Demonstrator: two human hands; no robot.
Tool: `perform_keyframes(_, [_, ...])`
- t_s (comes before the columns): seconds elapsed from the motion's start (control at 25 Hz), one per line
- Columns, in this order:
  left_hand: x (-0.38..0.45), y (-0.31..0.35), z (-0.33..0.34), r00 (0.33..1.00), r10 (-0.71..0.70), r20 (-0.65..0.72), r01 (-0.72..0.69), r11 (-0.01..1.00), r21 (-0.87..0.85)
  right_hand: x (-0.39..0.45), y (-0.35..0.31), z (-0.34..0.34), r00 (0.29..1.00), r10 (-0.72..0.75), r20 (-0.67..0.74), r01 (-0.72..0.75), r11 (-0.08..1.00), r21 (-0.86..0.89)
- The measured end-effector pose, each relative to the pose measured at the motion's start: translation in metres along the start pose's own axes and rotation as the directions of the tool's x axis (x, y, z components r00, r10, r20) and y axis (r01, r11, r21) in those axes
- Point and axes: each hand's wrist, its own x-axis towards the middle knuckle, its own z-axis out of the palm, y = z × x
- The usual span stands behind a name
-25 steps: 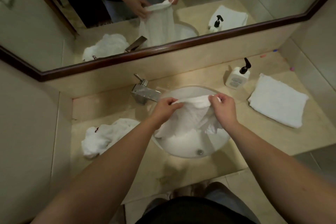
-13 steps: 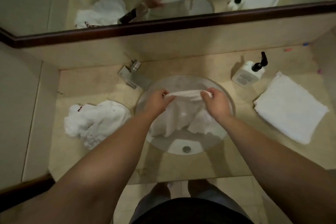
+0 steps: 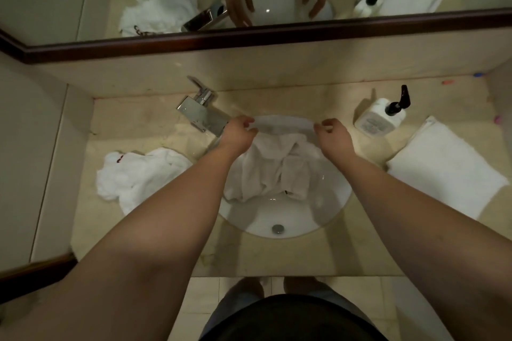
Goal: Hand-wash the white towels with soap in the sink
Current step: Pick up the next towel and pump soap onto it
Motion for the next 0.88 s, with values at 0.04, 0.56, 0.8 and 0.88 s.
perform_keyframes(0.04, [-0.004,0.000,-0.002,1.000,0.011,0.020,-0.011,1.000,0.016,-0.006,0.002,-0.002,1.000,0.007,0.000,-0.007,1.000,0.003])
perform_keyframes(0.56, [-0.065,0.004,0.000,0.940,0.219,0.263,-0.247,0.966,0.077,-0.105,0.022,0.002,0.987,-0.008,-0.158,0.011,1.000,0.018])
perform_keyframes(0.8, [-0.070,0.044,0.026,0.894,0.321,0.313,-0.357,0.932,0.061,-0.111,0.038,-0.035,0.974,0.030,-0.226,-0.011,0.996,0.084])
perform_keyframes(0.88, [-0.065,0.065,0.043,0.888,0.329,0.322,-0.361,0.932,0.043,-0.102,0.050,-0.053,0.965,0.047,-0.256,-0.021,0.995,0.102])
